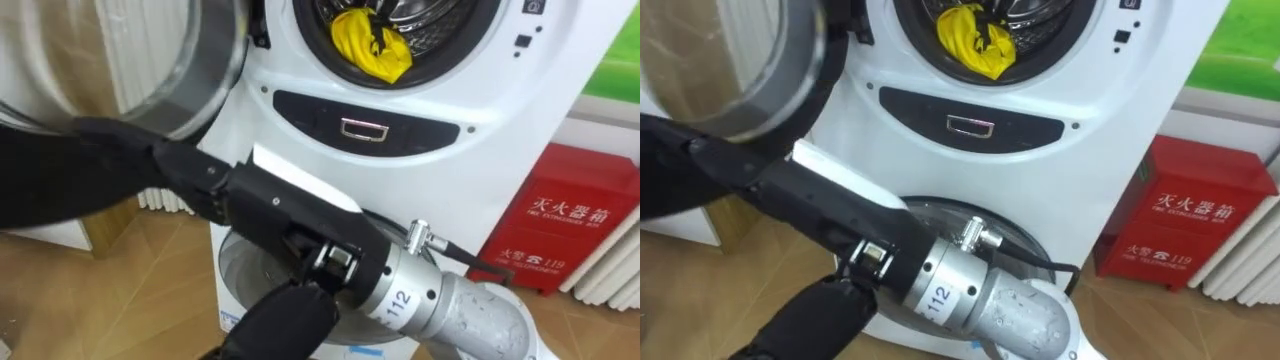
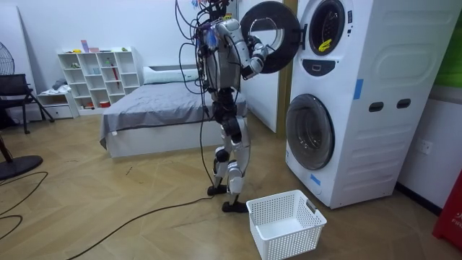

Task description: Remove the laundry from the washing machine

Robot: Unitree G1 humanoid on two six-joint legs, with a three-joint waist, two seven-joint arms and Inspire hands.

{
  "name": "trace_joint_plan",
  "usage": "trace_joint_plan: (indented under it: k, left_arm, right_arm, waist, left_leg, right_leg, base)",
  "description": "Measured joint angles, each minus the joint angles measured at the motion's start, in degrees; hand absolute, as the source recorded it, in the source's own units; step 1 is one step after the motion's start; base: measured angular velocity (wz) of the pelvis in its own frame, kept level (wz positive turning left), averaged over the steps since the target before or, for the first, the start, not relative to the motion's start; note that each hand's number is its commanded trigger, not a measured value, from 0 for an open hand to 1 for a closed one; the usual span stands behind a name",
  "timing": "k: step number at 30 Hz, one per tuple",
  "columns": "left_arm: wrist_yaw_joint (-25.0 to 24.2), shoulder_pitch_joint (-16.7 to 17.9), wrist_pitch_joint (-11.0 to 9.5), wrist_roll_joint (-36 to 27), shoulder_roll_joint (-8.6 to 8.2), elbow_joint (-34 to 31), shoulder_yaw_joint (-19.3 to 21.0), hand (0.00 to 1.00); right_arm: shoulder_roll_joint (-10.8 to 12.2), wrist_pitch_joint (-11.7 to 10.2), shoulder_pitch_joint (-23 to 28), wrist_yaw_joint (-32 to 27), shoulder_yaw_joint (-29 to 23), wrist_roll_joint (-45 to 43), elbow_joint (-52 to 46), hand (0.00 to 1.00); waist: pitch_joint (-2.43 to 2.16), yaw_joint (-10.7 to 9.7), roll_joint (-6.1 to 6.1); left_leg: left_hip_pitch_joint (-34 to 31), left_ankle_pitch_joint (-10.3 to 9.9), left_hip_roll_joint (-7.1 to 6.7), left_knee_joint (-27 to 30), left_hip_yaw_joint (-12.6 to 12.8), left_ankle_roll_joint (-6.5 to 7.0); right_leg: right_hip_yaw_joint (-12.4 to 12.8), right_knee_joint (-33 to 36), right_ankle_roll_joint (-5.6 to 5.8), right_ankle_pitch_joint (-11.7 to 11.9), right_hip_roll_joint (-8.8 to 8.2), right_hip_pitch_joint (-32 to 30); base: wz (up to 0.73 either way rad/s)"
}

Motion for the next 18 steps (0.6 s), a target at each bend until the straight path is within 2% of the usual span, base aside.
trace_joint_plan:
  k: [2,12,15,18]
  left_arm:
    - [0.10,0.01,0.01,-0.02,0.00,0.00,-0.04,0.00]
    - [0.25,0.03,0.14,0.01,-0.11,0.06,0.11,0.00]
    - [0.26,0.04,0.60,0.02,-0.14,0.04,0.20,0.00]
    - [0.28,-0.11,0.80,0.01,-0.21,-0.01,0.40,0.00]
  right_arm:
    - [-0.02,0.00,0.00,0.46,0.01,-0.06,-0.02,0.00]
    - [-0.22,0.00,0.12,0.75,0.02,-0.11,0.15,0.00]
    - [-1.32,0.02,0.68,0.26,0.00,-0.11,0.46,0.00]
    - [-2.29,0.12,1.39,-0.41,-0.06,-0.12,0.54,0.00]
  waist:
    - [0.03,-0.07,0.04]
    - [0.26,0.06,0.38]
    - [0.33,0.05,0.46]
    - [0.38,-0.24,0.52]
  left_leg:
    - [-0.01,-0.12,-0.02,-0.33,-0.04,0.09]
    - [0.14,-0.19,-0.08,-0.48,0.04,0.21]
    - [1.08,-0.19,-0.08,-0.71,0.06,0.21]
    - [1.23,-0.20,-0.18,-0.67,0.12,0.22]
  right_leg:
    - [-0.08,0.03,-0.34,0.21,-0.01,-0.02]
    - [0.21,-0.59,-0.07,0.09,0.02,0.20]
    - [0.29,-1.09,0.07,0.01,0.08,1.28]
    - [1.48,-1.19,0.27,-0.17,0.26,1.42]
  base:
    - [0.00]
    - [0.00]
    - [0.00]
    - [0.00]
